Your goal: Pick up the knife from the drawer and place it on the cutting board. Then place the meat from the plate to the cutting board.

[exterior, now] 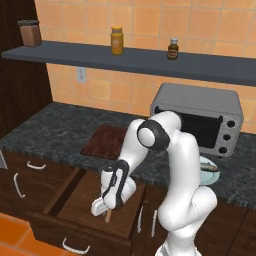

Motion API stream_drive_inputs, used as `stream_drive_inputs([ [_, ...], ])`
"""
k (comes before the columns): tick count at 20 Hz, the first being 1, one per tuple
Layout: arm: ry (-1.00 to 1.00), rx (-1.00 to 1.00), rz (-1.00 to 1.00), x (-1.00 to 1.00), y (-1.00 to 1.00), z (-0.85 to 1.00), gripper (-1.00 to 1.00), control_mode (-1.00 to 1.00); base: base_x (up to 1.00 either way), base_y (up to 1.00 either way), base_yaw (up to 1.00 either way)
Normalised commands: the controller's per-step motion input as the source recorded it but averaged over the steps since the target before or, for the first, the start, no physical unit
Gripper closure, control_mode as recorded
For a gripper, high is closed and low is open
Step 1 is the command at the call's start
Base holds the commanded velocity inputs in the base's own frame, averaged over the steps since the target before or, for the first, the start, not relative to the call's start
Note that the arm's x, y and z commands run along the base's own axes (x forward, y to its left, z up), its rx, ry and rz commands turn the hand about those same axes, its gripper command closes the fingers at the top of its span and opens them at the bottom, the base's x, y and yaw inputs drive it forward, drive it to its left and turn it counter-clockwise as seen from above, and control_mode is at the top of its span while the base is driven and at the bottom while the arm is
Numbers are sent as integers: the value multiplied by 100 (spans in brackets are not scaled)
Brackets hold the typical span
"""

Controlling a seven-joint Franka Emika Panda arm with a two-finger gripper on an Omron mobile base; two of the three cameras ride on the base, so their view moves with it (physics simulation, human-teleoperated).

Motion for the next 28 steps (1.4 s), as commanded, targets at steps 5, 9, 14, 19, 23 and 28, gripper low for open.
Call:
stream_drive_inputs([
  [5, 1, 0, 0, -46, 84, -50, 100, -100, 0, 0, 0],
  [9, -2, 0, -1, -49, 76, -9, 100, -100, 0, 0, 0],
  [14, -1, 0, 0, -54, 41, 6, 100, -100, 0, 0, 0],
  [19, -11, 1, 0, -97, -10, 56, 100, -100, 0, 0, 0],
  [23, -21, 0, 0, -72, -4, 100, 100, -100, 0, 0, 0],
  [28, -25, 1, 0, -21, -28, 96, 100, -100, 0, 0, 0],
])
